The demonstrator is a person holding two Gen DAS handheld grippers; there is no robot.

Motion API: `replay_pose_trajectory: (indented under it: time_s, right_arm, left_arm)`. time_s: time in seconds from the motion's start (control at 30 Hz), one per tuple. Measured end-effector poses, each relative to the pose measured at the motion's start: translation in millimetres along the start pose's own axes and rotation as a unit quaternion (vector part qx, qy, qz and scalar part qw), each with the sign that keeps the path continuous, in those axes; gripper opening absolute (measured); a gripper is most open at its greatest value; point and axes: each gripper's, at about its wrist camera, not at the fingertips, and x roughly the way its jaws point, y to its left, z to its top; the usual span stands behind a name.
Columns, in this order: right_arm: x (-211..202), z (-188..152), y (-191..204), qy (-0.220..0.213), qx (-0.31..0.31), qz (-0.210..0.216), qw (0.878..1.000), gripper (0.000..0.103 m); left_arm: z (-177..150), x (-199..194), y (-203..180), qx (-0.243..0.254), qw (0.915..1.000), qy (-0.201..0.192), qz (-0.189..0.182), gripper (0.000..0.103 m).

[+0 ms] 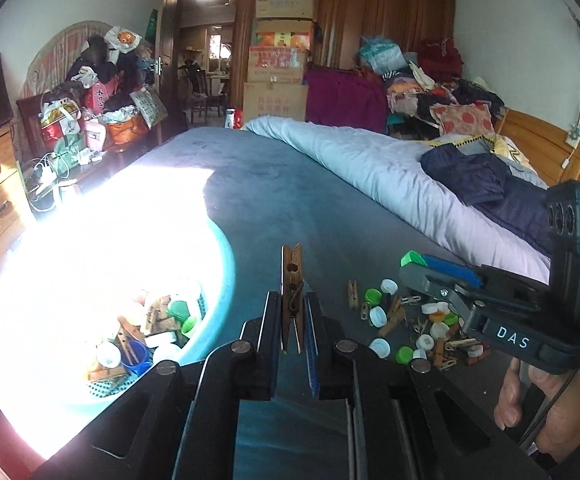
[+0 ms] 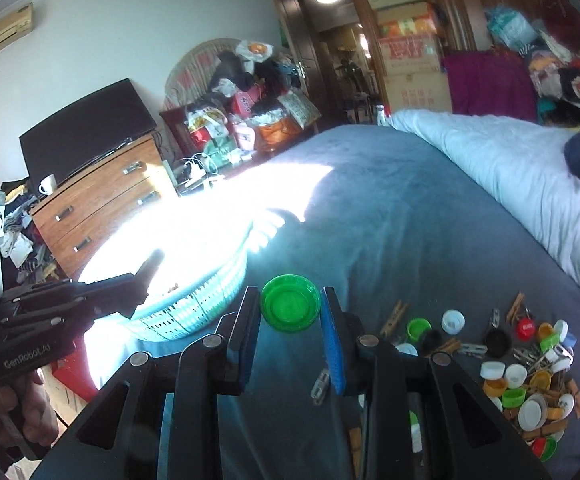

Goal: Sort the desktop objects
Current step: 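Grasp a green bottle cap with right tool while left holds the clothespin, then carry clothespin and green cap over the teal basket and open both tools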

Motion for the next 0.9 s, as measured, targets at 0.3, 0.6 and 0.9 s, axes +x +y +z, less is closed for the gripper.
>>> replay_pose_trajectory:
  time_s: [0.3,0.6,0.9]
  right_arm:
    - [13.4,41.8,59.3,-0.009,-0.047,0.028,0.998,0.029]
    - [40.9,72.7,119.0,-0.005,-0.083,0.059,0.995,0.029]
    - [70.8,90.6,154.3,0.008,-0.095,0.079,0.992,0.029]
  left_arm:
    - [24.6,-27.3,50.0,-0.026,0.9985,-0.029,0.038,0.012]
    - [35.3,-46.4,98.3,-0.045,0.9963,-0.044,0.059,0.012]
    - [36.9,-53.9,145.3,-0.067,0.9942,-0.042,0.073,0.012]
